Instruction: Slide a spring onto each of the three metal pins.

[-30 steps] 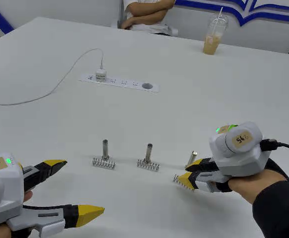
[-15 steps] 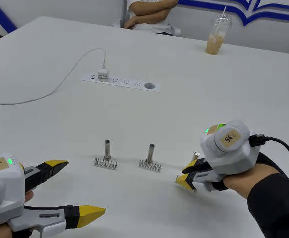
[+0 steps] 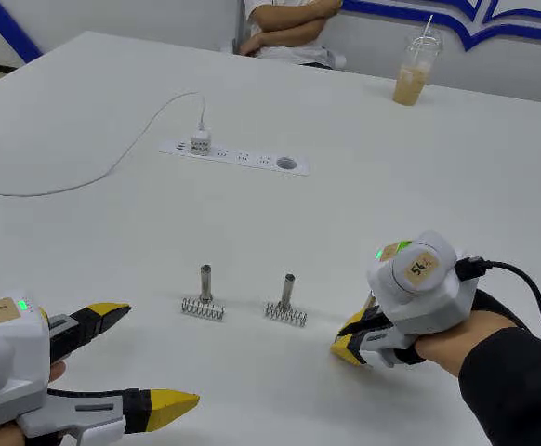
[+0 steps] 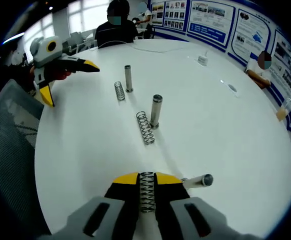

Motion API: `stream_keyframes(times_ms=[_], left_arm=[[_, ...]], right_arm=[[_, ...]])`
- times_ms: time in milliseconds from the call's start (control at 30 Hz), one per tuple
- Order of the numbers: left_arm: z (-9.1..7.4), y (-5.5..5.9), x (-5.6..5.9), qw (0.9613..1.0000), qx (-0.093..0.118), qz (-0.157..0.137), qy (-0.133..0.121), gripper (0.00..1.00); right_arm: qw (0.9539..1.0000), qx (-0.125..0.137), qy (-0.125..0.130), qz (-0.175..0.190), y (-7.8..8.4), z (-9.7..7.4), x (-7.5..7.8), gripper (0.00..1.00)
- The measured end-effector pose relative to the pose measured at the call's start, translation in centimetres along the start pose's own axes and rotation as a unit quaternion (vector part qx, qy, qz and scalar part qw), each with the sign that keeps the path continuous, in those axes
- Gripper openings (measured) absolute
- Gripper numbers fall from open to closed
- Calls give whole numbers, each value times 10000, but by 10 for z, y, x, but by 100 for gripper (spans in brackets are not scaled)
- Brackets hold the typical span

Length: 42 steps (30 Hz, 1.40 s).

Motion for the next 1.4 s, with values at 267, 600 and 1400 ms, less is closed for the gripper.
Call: stream_keyframes(times_ms=[267,600,1400], left_arm=[[-1,0,0,10000,8,-4,-19,90],[-1,1,0,10000,6,-16,-16,90],[5,-3,13,9998,-3,67,210,88]], right_arm=[[10000,-65,-63,-22,0,2,0,12],[9999,-81,-116,33,-1,4,2,12],[9996,210,30,198,-8,-9,2,12]])
Point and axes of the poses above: the centre of the closed fingertips' face, and the gripper's own axes: z roughly forward along the fingers, x roughly to its right, y roughly out of its underside, the point moved 5 cm from there along -z, roughly backward along the fingers, and after that the axes turned 10 degrees about x, right-handed, at the moved point
